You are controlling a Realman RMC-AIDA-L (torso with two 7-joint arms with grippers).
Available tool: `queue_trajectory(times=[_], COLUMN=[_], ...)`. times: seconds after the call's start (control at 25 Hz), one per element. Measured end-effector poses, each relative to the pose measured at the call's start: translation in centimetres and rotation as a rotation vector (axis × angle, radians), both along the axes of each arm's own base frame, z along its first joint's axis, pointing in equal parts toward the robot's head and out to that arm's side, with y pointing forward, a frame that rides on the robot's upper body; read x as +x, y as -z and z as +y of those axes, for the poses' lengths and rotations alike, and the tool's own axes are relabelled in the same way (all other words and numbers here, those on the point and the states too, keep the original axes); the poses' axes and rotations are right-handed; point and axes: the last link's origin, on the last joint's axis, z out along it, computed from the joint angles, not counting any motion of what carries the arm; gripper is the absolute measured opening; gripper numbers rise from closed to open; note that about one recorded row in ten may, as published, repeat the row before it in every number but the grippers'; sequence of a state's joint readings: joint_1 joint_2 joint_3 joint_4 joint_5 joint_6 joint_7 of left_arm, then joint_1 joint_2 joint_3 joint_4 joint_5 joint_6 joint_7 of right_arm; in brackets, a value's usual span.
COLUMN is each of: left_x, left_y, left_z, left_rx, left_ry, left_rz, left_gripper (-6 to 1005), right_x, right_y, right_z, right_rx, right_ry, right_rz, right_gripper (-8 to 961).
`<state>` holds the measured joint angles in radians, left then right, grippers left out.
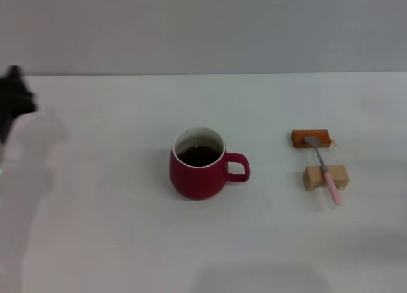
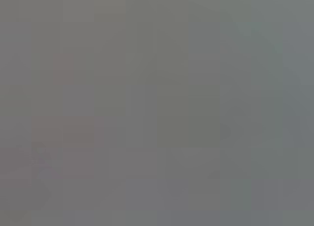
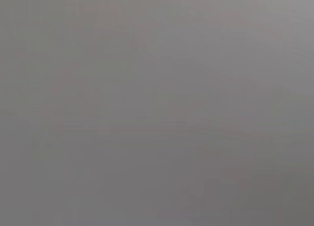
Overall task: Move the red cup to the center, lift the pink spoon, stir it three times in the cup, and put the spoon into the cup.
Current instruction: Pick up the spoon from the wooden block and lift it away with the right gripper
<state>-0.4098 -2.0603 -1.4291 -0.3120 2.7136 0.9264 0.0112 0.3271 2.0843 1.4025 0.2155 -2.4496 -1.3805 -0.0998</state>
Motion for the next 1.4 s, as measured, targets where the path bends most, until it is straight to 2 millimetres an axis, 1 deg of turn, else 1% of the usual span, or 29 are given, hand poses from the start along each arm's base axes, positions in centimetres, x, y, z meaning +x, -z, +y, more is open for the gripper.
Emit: queue_trajectory(times=[0.16, 0.28, 0.44, 0.52, 0.6, 0.72, 0.88, 0.92, 0.96, 1.0, 1.04, 1.08, 1.12, 1.28, 1.32, 1.4], left_x=[-2.1, -2.9, -3.6, -3.8, -3.9, -3.8, -3.8, -3.8, -3.7, -3.5, -3.5, -3.5, -3.4, -3.4, -3.3, -3.3], left_y=[-1.7, -2.1, -2.8, -3.1, -3.2, -3.2, -3.2, -3.2, -3.3, -3.5, -3.5, -3.5, -3.6, -3.9, -3.9, -4.0], left_z=[-0.8, -1.1, -1.4, -1.4, -1.4, -1.2, -1.1, -1.1, -0.9, -0.6, -0.5, -0.5, -0.4, -0.2, -0.1, -0.1], left_rx=[0.087, 0.112, 0.145, 0.157, 0.157, 0.154, 0.152, 0.152, 0.152, 0.152, 0.152, 0.154, 0.156, 0.171, 0.171, 0.171], left_ry=[-0.091, -0.121, -0.138, -0.141, -0.141, -0.145, -0.146, -0.146, -0.144, -0.140, -0.140, -0.140, -0.141, -0.144, -0.144, -0.144], left_rz=[-0.052, -0.092, -0.206, -0.248, -0.253, -0.254, -0.254, -0.254, -0.250, -0.227, -0.220, -0.214, -0.211, -0.197, -0.193, -0.189], left_gripper=[-1, 3, 19, 67, 116, 188, 337, 375, 412, 620, 640, 660, 679, 759, 779, 818], right_x=[0.1, 0.1, 0.0, -0.2, -0.6, -1.2, -2.2, -2.8, -2.8, -3.3, -4.2, -4.8, -4.8, -6.9, -7.5, -7.8], right_y=[0.2, 0.3, 0.9, 1.3, 1.7, 2.6, 3.8, 4.5, 4.5, 5.1, 6.2, 6.9, 6.9, 9.4, 10.2, 10.5], right_z=[-0.2, -0.3, -0.6, -0.9, -1.5, -2.7, -4.1, -4.7, -4.7, -5.2, -5.8, -6.2, -6.2, -7.6, -8.2, -8.6], right_rx=[-0.008, -0.009, -0.037, -0.055, -0.064, -0.081, -0.098, -0.110, -0.110, -0.123, -0.160, -0.189, -0.189, -0.295, -0.332, -0.350], right_ry=[0.003, 0.004, -0.005, -0.019, -0.042, -0.067, -0.050, -0.030, -0.030, -0.021, -0.017, -0.022, -0.022, -0.039, -0.036, -0.032], right_rz=[0.000, 0.002, -0.001, 0.000, 0.011, 0.061, 0.135, 0.135, 0.135, 0.135, 0.143, 0.151, 0.151, 0.180, 0.186, 0.194], right_gripper=[653, 653, 653, 653, 653, 652, 652, 652, 652, 652, 652, 652, 652, 652, 652, 653])
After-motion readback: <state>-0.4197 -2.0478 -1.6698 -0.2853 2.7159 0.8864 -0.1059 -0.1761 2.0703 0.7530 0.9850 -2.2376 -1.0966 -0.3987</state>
